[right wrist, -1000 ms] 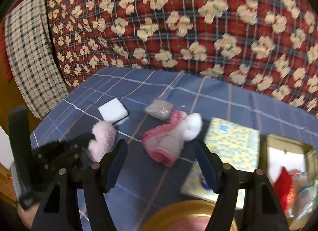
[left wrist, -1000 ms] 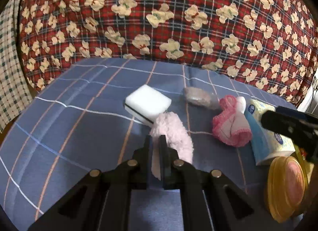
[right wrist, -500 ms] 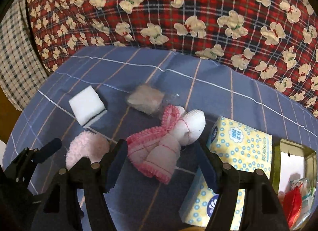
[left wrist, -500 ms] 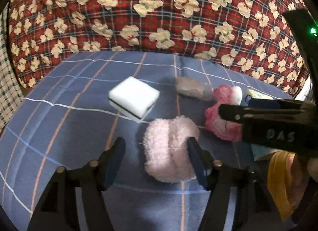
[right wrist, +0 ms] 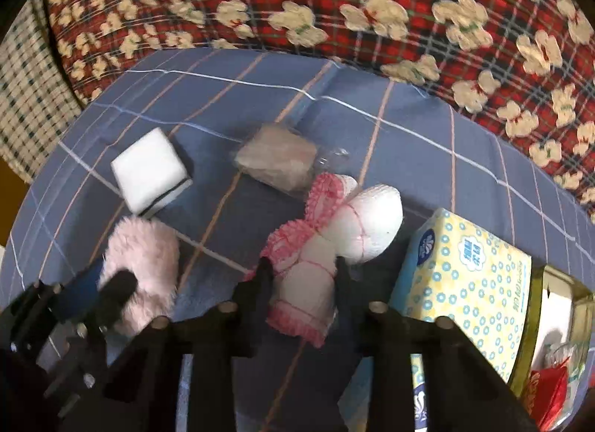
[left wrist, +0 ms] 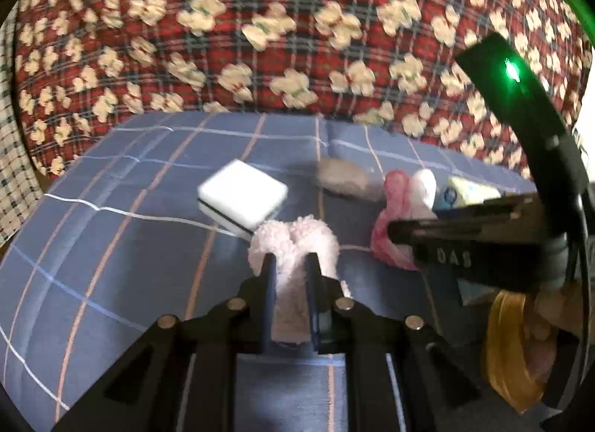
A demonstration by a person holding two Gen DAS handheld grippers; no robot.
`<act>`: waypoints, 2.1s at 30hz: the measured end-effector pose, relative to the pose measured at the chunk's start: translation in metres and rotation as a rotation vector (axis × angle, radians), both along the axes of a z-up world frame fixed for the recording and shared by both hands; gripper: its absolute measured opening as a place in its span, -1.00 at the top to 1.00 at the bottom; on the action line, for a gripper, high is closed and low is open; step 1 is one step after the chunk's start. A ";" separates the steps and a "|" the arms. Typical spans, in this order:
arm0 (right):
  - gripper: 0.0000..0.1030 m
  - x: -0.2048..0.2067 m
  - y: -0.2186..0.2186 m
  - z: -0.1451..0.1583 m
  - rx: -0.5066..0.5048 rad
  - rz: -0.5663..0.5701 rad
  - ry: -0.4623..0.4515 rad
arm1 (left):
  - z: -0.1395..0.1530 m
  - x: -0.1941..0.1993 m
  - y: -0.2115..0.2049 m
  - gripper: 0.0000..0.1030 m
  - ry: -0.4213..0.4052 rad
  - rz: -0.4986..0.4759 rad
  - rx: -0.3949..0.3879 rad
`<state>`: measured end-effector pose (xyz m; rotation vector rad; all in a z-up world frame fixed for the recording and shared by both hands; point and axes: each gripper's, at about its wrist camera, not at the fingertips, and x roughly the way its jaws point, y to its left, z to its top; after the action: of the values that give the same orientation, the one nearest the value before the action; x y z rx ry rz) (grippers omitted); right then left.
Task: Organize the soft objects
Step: 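Grasp the pink fluffy puff with the left tool while the right tool reaches the pink-white towel, then lift the pink puff with the left tool while the right tool lifts the pink-white towel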
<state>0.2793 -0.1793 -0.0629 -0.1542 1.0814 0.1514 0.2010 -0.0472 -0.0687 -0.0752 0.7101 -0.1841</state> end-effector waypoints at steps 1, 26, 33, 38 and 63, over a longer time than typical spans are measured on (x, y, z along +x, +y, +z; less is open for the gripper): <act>0.47 -0.003 0.002 0.001 -0.003 0.012 -0.011 | 0.002 -0.002 0.001 0.76 -0.015 0.007 -0.003; 0.47 -0.113 -0.003 0.048 0.120 0.107 -0.459 | 0.022 -0.042 0.001 0.76 -0.205 0.102 -0.048; 0.47 -0.128 -0.021 0.042 0.133 0.073 -0.501 | 0.024 -0.048 -0.020 0.76 -0.222 0.078 -0.036; 0.47 -0.137 -0.038 0.042 0.145 0.031 -0.544 | 0.028 -0.055 -0.031 0.76 -0.267 0.079 -0.010; 0.47 -0.176 -0.059 0.033 0.061 -0.069 -0.744 | 0.033 -0.063 -0.067 0.75 -0.311 0.048 0.067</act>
<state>0.1029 -0.2383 -0.0301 -0.1038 0.3400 0.0536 0.1376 -0.1138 -0.0359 0.0007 0.4039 -0.1222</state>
